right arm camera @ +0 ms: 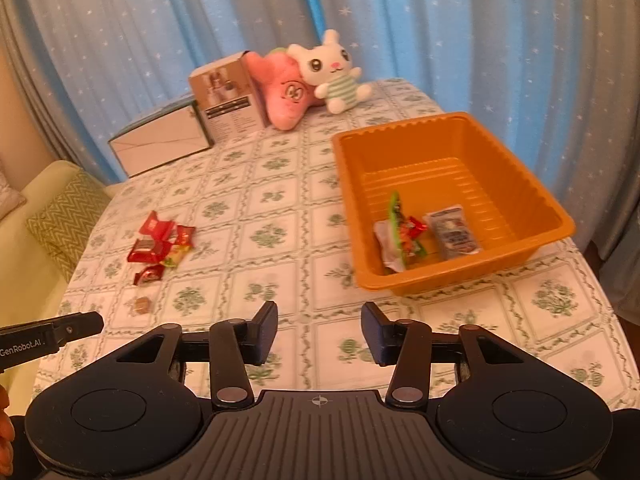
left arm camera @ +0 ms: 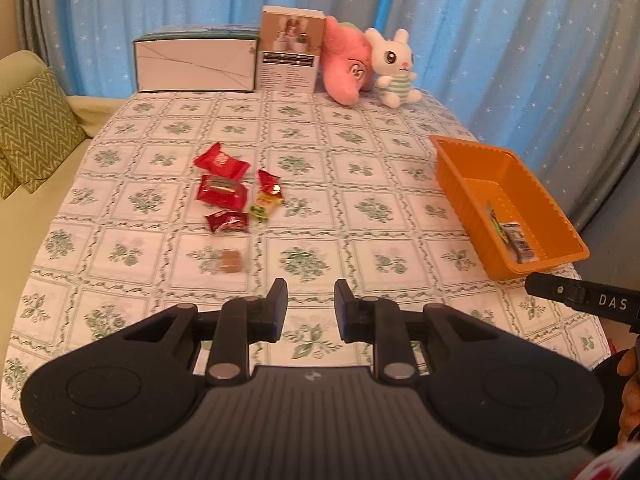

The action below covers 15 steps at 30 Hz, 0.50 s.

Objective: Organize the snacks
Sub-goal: 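Move both tools back toward the remaining red candies and small snack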

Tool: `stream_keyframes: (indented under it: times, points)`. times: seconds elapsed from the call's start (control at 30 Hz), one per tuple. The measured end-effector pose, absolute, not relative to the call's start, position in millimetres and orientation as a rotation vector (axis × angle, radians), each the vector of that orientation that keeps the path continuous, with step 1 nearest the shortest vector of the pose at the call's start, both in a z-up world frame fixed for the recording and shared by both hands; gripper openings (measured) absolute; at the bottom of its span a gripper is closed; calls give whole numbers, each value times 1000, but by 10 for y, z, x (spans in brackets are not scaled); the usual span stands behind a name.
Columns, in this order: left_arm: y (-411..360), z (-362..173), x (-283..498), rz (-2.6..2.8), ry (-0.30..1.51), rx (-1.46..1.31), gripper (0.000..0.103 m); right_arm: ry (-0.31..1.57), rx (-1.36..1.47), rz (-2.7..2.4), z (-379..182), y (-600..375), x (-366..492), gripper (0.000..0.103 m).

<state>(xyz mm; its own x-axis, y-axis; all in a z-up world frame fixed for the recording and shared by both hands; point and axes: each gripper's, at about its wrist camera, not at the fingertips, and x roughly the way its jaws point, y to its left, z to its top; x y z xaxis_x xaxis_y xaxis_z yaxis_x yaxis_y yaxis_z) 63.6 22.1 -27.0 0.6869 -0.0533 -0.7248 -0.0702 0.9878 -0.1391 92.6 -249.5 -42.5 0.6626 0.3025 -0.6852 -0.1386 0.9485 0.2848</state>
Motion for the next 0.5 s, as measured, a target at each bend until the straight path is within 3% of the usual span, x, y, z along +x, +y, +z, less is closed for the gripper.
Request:
stream_keyframes:
  times: [0.5]
  points:
    - [729, -316, 570, 73, 821, -160, 25, 821, 165, 330, -447, -1950, 971, 49]
